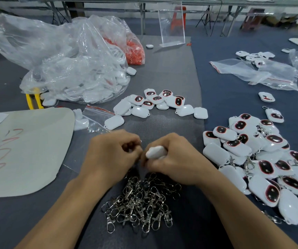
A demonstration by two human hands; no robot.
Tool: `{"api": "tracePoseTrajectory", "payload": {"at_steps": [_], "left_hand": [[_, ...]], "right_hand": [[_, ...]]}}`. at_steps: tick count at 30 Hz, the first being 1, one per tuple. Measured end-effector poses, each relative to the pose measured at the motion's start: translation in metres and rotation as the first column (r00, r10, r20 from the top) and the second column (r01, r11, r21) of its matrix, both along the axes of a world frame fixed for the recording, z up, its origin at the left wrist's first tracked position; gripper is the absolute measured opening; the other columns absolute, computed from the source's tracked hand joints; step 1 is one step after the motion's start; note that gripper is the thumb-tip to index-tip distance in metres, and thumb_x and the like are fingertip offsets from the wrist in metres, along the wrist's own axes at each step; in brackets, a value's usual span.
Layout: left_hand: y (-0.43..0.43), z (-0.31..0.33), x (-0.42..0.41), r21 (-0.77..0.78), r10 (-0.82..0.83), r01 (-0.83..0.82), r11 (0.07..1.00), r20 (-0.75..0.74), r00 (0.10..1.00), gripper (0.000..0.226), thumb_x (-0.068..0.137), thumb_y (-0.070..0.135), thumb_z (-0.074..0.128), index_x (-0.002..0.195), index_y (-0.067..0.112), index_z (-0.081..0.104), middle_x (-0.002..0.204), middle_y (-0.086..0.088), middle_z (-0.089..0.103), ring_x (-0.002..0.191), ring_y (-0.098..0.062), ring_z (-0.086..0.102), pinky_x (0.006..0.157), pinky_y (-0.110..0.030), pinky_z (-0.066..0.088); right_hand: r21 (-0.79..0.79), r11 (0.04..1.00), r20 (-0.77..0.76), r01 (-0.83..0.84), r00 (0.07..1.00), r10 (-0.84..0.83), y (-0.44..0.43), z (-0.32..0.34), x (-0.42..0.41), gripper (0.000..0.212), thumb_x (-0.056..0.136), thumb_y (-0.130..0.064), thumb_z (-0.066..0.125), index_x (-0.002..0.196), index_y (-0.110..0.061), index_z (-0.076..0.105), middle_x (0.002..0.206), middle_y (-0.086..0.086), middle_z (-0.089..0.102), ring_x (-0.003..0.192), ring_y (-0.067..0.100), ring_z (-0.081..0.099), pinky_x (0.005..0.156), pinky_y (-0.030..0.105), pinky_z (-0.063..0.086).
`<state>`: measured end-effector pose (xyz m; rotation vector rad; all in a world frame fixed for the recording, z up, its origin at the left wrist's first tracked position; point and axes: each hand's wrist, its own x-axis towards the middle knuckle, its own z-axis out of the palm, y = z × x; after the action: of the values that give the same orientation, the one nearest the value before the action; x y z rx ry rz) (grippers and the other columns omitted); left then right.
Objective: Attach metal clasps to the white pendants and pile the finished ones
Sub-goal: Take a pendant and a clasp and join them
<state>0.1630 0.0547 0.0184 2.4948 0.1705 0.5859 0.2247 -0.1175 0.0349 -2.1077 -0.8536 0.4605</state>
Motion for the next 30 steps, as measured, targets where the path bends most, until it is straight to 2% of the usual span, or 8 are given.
{"api": "tracePoseTrajectory", "payload": {"at_steps": [3, 5, 10, 14, 17, 20, 26, 30], "left_hand": [[-0.002, -0.003, 0.003, 0.077, -0.129, 0.135, 0.988, -0.079, 0.988, 0.010, 0.071, 0.033, 0.066, 0.072, 0.025, 0.072, 0.063, 0.011, 0.055, 0.068, -0.009, 0.051, 0.061, -0.021, 0.038], [-0.003, -0.004, 0.006, 0.038, -0.169, 0.174, 0.984, -0.114, 0.979, 0.016, 0.072, 0.035, 0.064, 0.075, 0.023, 0.075, 0.066, 0.009, 0.059, 0.066, -0.008, 0.053, 0.064, -0.027, 0.043], [-0.004, -0.007, 0.010, -0.045, -0.218, 0.213, 0.976, -0.174, 0.960, 0.022, 0.069, 0.039, 0.066, 0.083, 0.029, 0.080, 0.066, 0.011, 0.061, 0.068, -0.007, 0.056, 0.063, -0.023, 0.041], [-0.002, -0.010, 0.012, -0.106, -0.219, 0.202, 0.974, -0.177, 0.960, 0.019, 0.066, 0.037, 0.066, 0.077, 0.026, 0.077, 0.065, 0.010, 0.061, 0.066, -0.008, 0.058, 0.060, -0.024, 0.041], [-0.002, -0.011, 0.013, -0.152, -0.238, 0.214, 0.965, -0.164, 0.957, 0.020, 0.067, 0.034, 0.068, 0.086, 0.037, 0.075, 0.066, 0.012, 0.062, 0.063, -0.006, 0.057, 0.059, -0.019, 0.040], [0.000, -0.013, 0.013, -0.182, -0.249, 0.217, 0.959, -0.177, 0.952, 0.018, 0.067, 0.033, 0.068, 0.083, 0.036, 0.077, 0.066, 0.015, 0.062, 0.062, -0.005, 0.056, 0.058, -0.016, 0.038], [0.002, -0.012, 0.013, -0.187, -0.272, 0.238, 0.953, -0.185, 0.944, 0.022, 0.068, 0.032, 0.068, 0.085, 0.033, 0.081, 0.067, 0.017, 0.062, 0.063, -0.004, 0.057, 0.059, -0.014, 0.038], [0.002, -0.012, 0.012, -0.192, -0.265, 0.231, 0.954, -0.175, 0.948, 0.021, 0.068, 0.032, 0.068, 0.085, 0.034, 0.081, 0.067, 0.015, 0.062, 0.064, -0.004, 0.057, 0.059, -0.015, 0.038]], "right_hand": [[0.100, 0.948, -0.002, 0.302, 0.953, -0.304, -0.002, -0.007, 0.011, 0.019, 0.083, -0.013, 0.073, 0.074, -0.029, 0.077, 0.070, -0.008, 0.072, 0.070, 0.005, 0.067, 0.068, 0.024, 0.055], [0.092, 0.934, 0.017, 0.344, 0.938, -0.347, -0.001, -0.009, 0.014, 0.017, 0.084, -0.016, 0.074, 0.082, -0.033, 0.076, 0.070, -0.014, 0.070, 0.071, 0.001, 0.064, 0.065, 0.011, 0.048], [-0.028, 0.964, 0.101, 0.263, 0.961, -0.259, -0.002, -0.009, 0.011, 0.025, 0.081, -0.025, 0.067, 0.091, -0.034, 0.047, 0.080, -0.012, 0.062, 0.072, 0.005, 0.055, 0.057, 0.020, 0.035], [-0.027, 0.969, 0.120, 0.247, 0.963, -0.242, -0.008, -0.008, 0.018, 0.011, 0.089, -0.023, 0.066, 0.091, -0.034, 0.063, 0.083, -0.011, 0.068, 0.076, 0.004, 0.059, 0.065, 0.020, 0.043], [0.004, 0.968, 0.055, 0.252, 0.966, -0.252, -0.013, -0.010, 0.023, 0.019, 0.091, -0.019, 0.066, 0.099, -0.034, 0.073, 0.079, -0.016, 0.070, 0.074, -0.001, 0.061, 0.068, 0.018, 0.044], [0.002, 0.975, 0.067, 0.224, 0.972, -0.223, -0.013, -0.012, 0.025, 0.021, 0.093, -0.020, 0.064, 0.101, -0.039, 0.070, 0.077, -0.017, 0.068, 0.071, -0.003, 0.058, 0.065, 0.014, 0.038], [-0.010, 0.984, 0.085, 0.180, 0.980, -0.178, -0.011, -0.012, 0.025, 0.023, 0.094, -0.017, 0.065, 0.098, -0.039, 0.070, 0.086, -0.015, 0.072, 0.083, 0.003, 0.064, 0.073, 0.020, 0.048], [-0.044, 0.987, 0.063, 0.153, 0.987, -0.150, -0.014, -0.008, 0.028, 0.024, 0.093, -0.018, 0.066, 0.097, -0.042, 0.071, 0.081, -0.018, 0.069, 0.077, -0.001, 0.061, 0.067, 0.016, 0.040]]}}
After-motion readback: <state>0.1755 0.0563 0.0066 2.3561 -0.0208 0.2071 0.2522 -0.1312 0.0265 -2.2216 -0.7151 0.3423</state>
